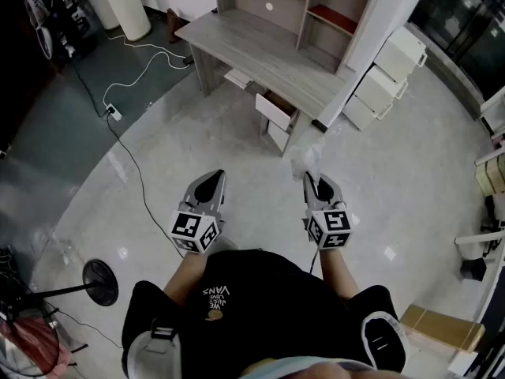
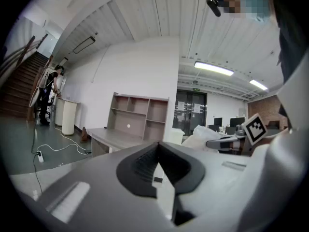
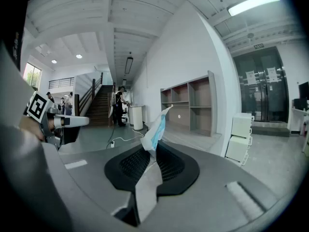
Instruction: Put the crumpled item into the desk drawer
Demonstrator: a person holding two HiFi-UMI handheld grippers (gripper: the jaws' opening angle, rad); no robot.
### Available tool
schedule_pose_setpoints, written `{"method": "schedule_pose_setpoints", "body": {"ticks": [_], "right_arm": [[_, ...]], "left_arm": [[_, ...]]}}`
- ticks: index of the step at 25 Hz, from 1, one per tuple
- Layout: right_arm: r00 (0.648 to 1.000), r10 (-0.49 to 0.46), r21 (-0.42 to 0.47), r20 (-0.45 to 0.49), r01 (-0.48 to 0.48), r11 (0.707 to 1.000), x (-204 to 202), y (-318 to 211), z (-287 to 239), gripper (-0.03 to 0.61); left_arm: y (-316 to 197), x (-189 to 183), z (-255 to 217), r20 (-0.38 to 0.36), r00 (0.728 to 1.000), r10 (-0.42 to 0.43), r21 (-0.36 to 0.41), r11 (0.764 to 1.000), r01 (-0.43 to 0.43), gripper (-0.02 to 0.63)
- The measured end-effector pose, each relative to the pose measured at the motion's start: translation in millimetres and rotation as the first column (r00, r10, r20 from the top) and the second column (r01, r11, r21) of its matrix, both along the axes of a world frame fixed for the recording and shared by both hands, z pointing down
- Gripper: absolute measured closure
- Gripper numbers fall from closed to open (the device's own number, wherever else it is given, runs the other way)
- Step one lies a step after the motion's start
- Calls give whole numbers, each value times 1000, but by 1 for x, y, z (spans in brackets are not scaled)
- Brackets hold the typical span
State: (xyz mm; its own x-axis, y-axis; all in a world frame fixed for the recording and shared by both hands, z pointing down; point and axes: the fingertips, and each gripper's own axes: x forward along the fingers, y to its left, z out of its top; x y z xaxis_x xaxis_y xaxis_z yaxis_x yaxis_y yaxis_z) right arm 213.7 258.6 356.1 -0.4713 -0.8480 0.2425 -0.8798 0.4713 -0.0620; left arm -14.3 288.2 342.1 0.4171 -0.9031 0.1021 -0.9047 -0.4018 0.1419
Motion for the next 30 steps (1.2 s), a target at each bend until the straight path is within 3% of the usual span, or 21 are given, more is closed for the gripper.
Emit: {"method": "schedule_pose_setpoints", "body": {"ticks": [4, 11, 22, 30], "right_arm": [[999, -6, 5, 42, 5, 1000, -4, -8, -4, 532], [999, 28, -23, 26, -27, 999, -30, -36, 3, 532], [979, 204, -35, 25, -203, 979, -99, -110, 3, 532], [942, 330, -23, -66, -332, 943, -139, -146, 5, 532]], "left_arm": [[-11, -6, 3, -8, 1000, 1, -10, 1000, -2, 561], [-56, -32, 16, -46, 998, 40, -28, 999, -41, 561], [-168, -106, 21, -23, 977, 211, -55, 976, -212, 561], [-224, -160, 31, -12, 949, 314, -77, 946, -314, 561]]}}
